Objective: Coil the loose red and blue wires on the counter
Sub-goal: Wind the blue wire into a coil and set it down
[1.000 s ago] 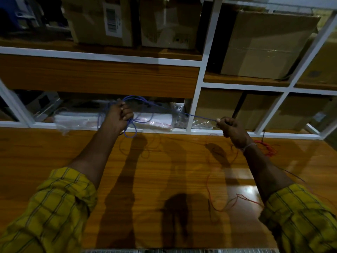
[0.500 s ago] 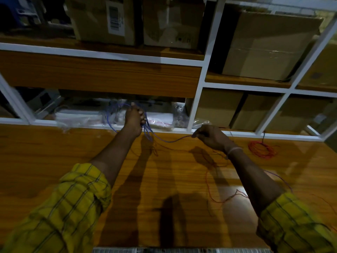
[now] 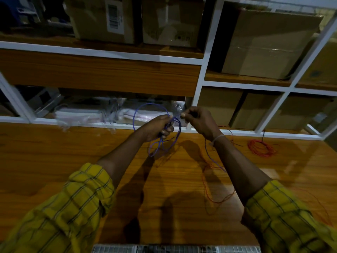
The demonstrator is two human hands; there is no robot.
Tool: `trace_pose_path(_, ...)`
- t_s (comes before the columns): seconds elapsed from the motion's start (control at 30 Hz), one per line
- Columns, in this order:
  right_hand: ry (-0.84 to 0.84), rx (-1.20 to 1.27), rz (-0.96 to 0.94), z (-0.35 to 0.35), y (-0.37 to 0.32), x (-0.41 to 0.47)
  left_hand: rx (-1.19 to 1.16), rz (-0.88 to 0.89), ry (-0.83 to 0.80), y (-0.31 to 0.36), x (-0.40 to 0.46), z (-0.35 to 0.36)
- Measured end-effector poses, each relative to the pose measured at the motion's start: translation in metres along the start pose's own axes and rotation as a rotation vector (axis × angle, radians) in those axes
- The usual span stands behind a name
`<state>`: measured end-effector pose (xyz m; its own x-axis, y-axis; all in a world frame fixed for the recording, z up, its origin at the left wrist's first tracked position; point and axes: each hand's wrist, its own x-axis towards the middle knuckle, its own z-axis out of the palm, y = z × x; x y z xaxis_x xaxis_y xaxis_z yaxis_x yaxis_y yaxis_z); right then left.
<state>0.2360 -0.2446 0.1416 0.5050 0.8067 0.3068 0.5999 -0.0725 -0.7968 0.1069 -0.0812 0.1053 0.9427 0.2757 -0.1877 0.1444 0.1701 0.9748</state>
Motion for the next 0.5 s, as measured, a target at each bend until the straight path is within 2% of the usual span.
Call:
trace_pose_path(0.17, 0.029, -0.004, 0.017, -0.012, 0.015, 0.003, -0.051, -0.087, -0.113, 0.013, -0.006, -0.015)
trace_pose_path(0.27, 0.051, 0.013, 0.018, -0.023, 0.026, 0.001, -0.13, -0.07, -0.149, 0.019, -0.011, -0.028)
trace_pose_path(0.4, 0.123, 0.073, 0.089, -0.04, 0.042, -0.007, -0.329, -0.011, -0.058, 0.016, -0.012, -0.059)
trace_pose_path(0.5, 0.154, 0.069, 0.163, -0.047, 0.057, -0.01, -0.593, 0.089, 0.047, 0.011, -0.011, -0.083)
